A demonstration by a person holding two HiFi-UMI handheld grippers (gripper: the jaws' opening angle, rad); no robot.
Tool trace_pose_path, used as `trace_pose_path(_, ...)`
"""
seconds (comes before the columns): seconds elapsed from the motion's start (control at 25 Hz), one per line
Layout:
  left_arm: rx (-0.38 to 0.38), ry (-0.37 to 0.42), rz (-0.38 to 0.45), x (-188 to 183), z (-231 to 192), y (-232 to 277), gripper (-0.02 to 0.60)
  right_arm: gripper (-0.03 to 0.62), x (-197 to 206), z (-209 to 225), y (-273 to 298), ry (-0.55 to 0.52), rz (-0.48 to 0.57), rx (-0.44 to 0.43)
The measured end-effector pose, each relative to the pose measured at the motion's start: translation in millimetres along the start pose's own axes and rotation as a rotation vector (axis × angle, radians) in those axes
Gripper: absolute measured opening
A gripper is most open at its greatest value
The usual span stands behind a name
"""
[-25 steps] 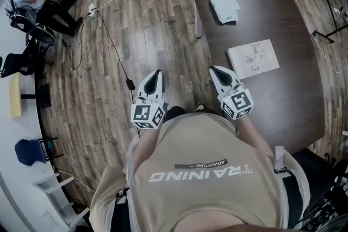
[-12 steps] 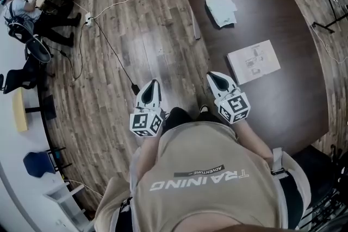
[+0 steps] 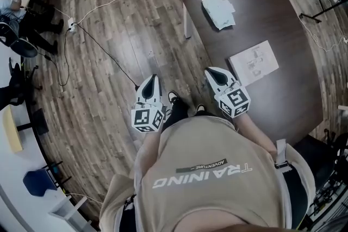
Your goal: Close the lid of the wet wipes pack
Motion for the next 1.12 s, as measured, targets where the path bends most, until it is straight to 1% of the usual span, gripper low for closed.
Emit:
trace_pose_path(0.08, 0.019, 0.054, 0.023, -14.3, -18.8, 11.4, 0.011, 0.014, -20.7, -8.4, 23.7, -0.047, 0.023, -0.008)
trace_pose_path(0.12, 0.026, 0.065, 0.027, -20.0, -29.4, 16.8, 0.011, 0.014, -29.7, -11.2, 36.4, -0.067, 0.027, -0.007)
trace_pose_path(0.24, 0.048, 0.048, 0.028, -29.6, -57.2, 30.1, 0.011, 0.014, -51.0, -13.9, 67.4, -0.108, 0.024, 0.003)
trace_pose_path(0.32, 0.063, 0.038, 0.021, -31.1, -73.9, 34.9, 0.011, 0.014, -58.5, -15.0, 82.6, -0.115, 0.023, 0.021)
trace_pose_path(0.48, 0.081, 0.034, -0.008, -27.4, -109.2, 44.3, 0.011, 0.014, -57.2, -19.4, 106.0, -0.067, 0.019, 0.066)
trace_pose_path(0.56, 0.071, 0.018, -0.017, -25.1, -123.3, 46.8, 0.011, 0.014, -52.9, -23.6, 111.8, -0.059, -0.002, 0.075)
trace_pose_path(0.68, 0.038, -0.017, -0.020, -20.5, -142.3, 46.9, 0.011, 0.014, -50.4, -28.9, 121.5, -0.075, -0.038, 0.069)
trace_pose_path(0.88, -0.017, -0.060, -0.058, -3.8, -165.4, 62.8, 0.011, 0.014, -53.0, -17.6, 146.9, -0.093, -0.063, 0.041)
trace_pose_path(1.0, -0.021, -0.053, -0.066, -7.4, -165.8, 75.1, 0.011, 0.015, -48.3, -2.6, 159.3, -0.080, -0.075, 0.032)
trace_pose_path(1.12, -0.036, -0.030, -0.067, -16.7, -170.6, 92.1, 0.011, 0.014, -48.0, 15.4, 181.4, -0.061, -0.064, 0.015)
Point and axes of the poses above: the fingertips, and each gripper's own axes: y forward along the fingers, z to its right, x out of its underside, the point moved 1 cm from there along -y, backward along the fingers
